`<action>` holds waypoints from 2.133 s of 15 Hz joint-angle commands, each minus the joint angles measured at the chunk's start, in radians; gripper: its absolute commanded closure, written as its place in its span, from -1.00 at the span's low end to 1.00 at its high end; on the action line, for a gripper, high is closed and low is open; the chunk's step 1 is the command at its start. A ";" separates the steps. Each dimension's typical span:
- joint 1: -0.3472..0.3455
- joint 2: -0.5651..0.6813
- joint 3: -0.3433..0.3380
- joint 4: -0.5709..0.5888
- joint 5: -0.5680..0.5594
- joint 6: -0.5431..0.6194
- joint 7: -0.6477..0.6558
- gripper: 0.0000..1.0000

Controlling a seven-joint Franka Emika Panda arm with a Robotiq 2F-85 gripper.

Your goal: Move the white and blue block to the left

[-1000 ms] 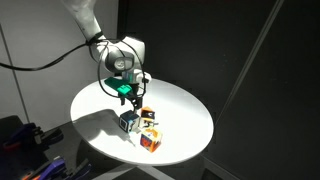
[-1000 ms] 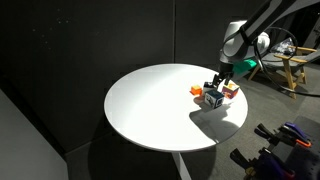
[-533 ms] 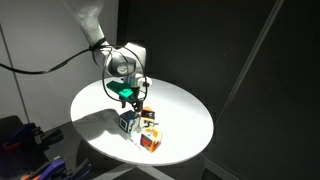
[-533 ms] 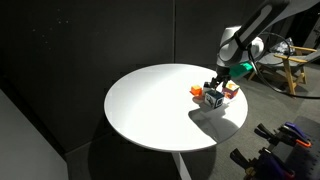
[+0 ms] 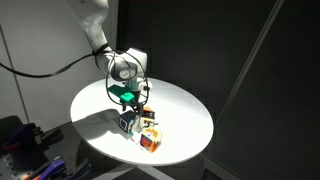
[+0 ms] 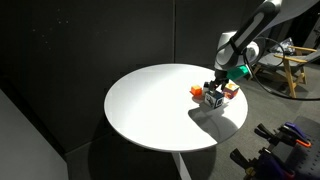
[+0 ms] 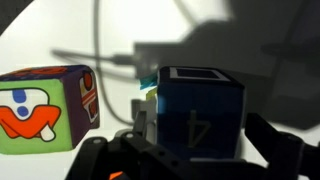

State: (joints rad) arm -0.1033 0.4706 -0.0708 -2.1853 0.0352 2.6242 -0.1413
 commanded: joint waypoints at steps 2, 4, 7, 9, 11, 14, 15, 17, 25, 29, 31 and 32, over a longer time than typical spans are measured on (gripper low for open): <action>-0.003 0.032 0.002 0.030 -0.018 0.007 0.021 -1.00; -0.002 0.040 0.001 0.034 -0.019 0.008 0.022 -1.00; 0.000 0.046 -0.001 0.036 -0.022 0.009 0.025 -1.00; 0.001 0.046 -0.002 0.036 -0.023 0.009 0.026 -1.00; 0.002 0.047 -0.004 0.036 -0.025 0.008 0.030 -1.00; 0.003 0.046 -0.004 0.036 -0.024 0.000 0.032 -0.49; 0.003 0.046 -0.004 0.036 -0.024 0.001 0.032 -0.32; 0.004 0.045 -0.004 0.037 -0.024 0.001 0.033 0.00; 0.041 0.004 -0.037 0.017 -0.061 -0.012 0.112 0.87; 0.057 -0.031 -0.043 0.008 -0.077 -0.032 0.147 0.91; 0.058 -0.053 -0.037 0.002 -0.072 -0.043 0.144 0.93; 0.058 -0.068 -0.033 -0.002 -0.070 -0.051 0.142 0.93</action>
State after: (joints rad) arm -0.0545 0.4662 -0.1015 -2.1632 -0.0126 2.6127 -0.0269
